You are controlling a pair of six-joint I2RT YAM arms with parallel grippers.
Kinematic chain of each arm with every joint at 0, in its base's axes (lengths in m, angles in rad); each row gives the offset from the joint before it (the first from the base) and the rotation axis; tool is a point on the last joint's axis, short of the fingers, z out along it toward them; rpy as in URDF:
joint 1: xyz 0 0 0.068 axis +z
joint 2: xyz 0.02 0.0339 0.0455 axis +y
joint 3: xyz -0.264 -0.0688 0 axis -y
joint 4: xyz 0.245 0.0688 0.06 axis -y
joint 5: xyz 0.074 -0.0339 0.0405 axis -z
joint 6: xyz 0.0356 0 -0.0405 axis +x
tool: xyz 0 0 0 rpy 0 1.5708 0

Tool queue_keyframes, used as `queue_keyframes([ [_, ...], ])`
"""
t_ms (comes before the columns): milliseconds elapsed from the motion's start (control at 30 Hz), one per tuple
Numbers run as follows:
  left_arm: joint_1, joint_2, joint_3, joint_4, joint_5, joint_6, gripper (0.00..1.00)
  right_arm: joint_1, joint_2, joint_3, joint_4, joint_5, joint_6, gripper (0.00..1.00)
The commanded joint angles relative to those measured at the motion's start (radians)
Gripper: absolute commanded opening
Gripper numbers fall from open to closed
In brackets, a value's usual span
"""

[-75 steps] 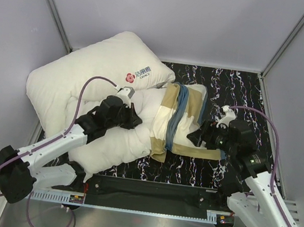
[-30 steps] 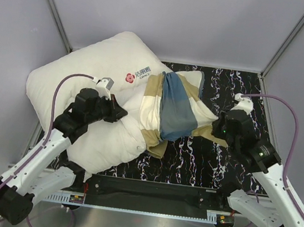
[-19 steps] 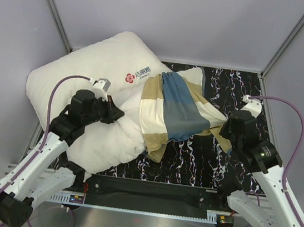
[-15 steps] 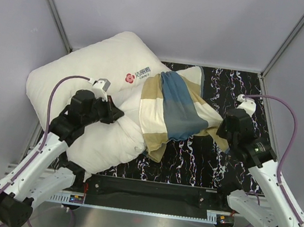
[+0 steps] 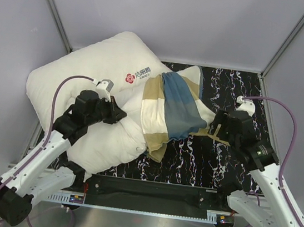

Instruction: Remove the pillowcase from the pillow

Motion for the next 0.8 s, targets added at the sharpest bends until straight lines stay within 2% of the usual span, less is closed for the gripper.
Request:
queue_keyframes([
  [0, -0.053, 0.049, -0.026, -0.045, -0.22, 0.017, 0.0, -0.007, -0.065, 0.057, -0.021, -0.03, -0.002, 0.84],
  [33, -0.117, 0.076, -0.025, -0.03, -0.255, 0.002, 0.0, -0.007, -0.089, 0.071, -0.032, -0.03, 0.002, 0.84],
  [100, -0.168, 0.111, -0.022, -0.004, -0.28, -0.016, 0.0, -0.005, -0.115, 0.089, -0.04, -0.041, 0.008, 0.84],
  [233, -0.182, 0.184, -0.029, 0.128, -0.159, -0.078, 0.0, -0.005, -0.166, 0.123, -0.008, -0.197, 0.002, 0.84],
  [300, -0.194, 0.234, 0.001, 0.167, -0.147, -0.093, 0.0, -0.005, -0.172, 0.117, 0.018, -0.255, 0.009, 0.83],
  [400, -0.226, 0.306, 0.065, 0.171, -0.142, -0.09, 0.0, -0.005, -0.134, 0.077, 0.07, -0.349, 0.035, 0.82],
  [533, -0.282, 0.357, 0.095, 0.177, -0.156, -0.09, 0.0, -0.001, -0.077, -0.022, 0.255, -0.508, 0.097, 0.79],
  [600, -0.303, 0.368, 0.092, 0.185, -0.162, -0.098, 0.0, 0.028, -0.042, -0.07, 0.311, -0.525, 0.13, 0.78],
  [767, -0.325, 0.369, 0.081, 0.204, -0.16, -0.107, 0.0, 0.177, 0.07, -0.059, 0.388, -0.426, 0.138, 0.78],
])
